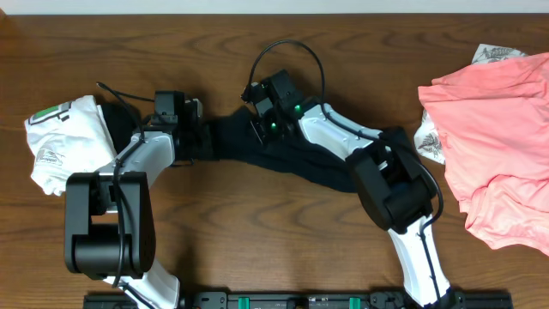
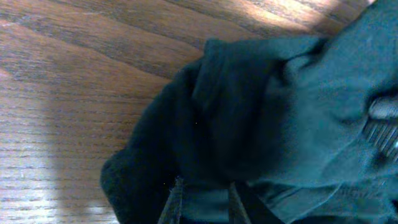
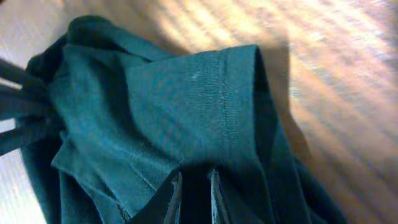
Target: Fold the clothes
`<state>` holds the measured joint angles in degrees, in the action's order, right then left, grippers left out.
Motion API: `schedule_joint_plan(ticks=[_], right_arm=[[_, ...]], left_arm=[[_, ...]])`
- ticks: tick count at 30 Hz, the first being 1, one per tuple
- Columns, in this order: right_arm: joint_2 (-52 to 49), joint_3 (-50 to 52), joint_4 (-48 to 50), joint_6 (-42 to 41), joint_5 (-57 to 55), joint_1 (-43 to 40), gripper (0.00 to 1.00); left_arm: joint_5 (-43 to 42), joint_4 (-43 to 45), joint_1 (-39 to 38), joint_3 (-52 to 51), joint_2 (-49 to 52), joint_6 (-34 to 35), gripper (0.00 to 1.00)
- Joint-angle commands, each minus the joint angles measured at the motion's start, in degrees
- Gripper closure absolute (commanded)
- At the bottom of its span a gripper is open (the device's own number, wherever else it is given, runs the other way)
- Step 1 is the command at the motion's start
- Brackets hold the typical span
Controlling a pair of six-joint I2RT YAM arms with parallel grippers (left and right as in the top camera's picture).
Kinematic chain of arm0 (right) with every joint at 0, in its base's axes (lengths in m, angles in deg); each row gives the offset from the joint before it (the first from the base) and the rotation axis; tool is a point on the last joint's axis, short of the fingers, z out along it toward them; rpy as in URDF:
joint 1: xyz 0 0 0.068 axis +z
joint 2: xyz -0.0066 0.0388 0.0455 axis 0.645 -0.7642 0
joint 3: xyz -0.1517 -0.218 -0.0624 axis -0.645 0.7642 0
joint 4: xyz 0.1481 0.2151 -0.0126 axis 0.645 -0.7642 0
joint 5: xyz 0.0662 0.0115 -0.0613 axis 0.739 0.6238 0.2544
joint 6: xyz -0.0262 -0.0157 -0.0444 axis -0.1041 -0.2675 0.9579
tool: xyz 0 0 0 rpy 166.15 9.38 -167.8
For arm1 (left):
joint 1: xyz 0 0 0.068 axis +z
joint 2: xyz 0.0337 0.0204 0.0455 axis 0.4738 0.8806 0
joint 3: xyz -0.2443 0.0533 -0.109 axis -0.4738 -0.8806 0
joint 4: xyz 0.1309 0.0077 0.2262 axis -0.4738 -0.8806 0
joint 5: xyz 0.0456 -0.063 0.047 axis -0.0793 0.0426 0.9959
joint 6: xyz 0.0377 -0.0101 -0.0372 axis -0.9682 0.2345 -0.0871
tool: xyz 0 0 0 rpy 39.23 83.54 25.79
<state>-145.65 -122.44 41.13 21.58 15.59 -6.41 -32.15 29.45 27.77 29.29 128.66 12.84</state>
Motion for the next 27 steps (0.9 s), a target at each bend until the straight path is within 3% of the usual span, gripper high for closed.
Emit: schedule_joint_plan(ticks=[1,8,10,19,27], right_arm=[[-3.10,1.42,-0.02,-1.44,-4.22,-2.36,0.82],[-3.10,1.42,0.39,-1.42,-3.72,-2.95,0.74],[-3.10,1.42,0.42,-1.40,-2.29,-2.73,0.65],[-3.10,1.42,-0.85,-1.38,-1.40,-2.01,0.62],[-3.10,1.42,-8.37,1.90,-0.79,-1.07,0.59]], left_arm=[[1.36,-3.02,-0.20,-5.68,5.09,0.09,0.74],[1.38,-2.71,-0.20,-7.13,5.09,0.09,0.75],[1.38,-2.29,-0.20,-7.56,5.09,0.09,0.75],[2.16,-1.73,-0.17,-7.78,5.09,0.09,0.75],[14.27,-2.62,-0.13,-7.78,5.09,1.99,0.77]])
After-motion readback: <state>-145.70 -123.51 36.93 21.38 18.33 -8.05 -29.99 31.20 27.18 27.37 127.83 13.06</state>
